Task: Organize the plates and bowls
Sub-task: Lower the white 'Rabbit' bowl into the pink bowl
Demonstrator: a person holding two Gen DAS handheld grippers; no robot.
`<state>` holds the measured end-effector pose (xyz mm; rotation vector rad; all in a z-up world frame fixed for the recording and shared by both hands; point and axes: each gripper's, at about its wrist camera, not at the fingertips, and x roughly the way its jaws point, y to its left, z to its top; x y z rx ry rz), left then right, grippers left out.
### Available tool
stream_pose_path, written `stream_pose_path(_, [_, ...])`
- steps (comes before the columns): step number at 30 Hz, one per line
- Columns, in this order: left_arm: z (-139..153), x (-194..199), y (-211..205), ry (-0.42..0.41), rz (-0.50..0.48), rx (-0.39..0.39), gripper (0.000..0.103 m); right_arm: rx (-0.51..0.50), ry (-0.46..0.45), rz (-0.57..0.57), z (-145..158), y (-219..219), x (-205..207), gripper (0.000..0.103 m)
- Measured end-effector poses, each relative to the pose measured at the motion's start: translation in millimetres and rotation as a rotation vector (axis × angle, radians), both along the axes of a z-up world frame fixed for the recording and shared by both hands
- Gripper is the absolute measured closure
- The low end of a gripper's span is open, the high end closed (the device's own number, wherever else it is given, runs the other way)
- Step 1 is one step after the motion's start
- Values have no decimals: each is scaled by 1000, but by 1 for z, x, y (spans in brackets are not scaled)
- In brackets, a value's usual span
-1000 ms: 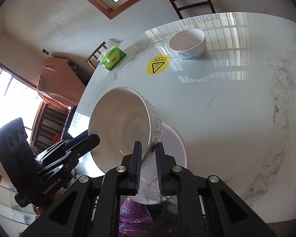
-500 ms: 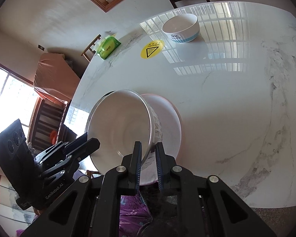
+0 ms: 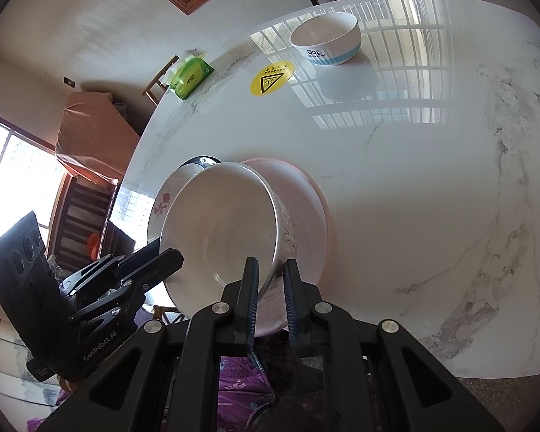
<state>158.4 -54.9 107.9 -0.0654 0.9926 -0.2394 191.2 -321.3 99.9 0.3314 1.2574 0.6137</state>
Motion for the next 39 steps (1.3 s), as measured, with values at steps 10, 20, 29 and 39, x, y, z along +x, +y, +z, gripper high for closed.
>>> stream_pose_path(10, [-8, 1, -1, 10, 1, 20, 82, -7, 17, 2, -7, 2, 0, 89])
stream_pose_path(20, [-15, 2, -1, 10, 5, 40, 82, -11, 26, 5, -12, 5, 2, 89])
stream_pose_path(29, [-22, 5, -1, 13, 8, 59, 82, -15, 34, 11, -17, 6, 2, 88])
stream_pose_path(39, [-24, 7, -2, 3, 9, 77, 82, -20, 28, 16, -18, 7, 2, 89])
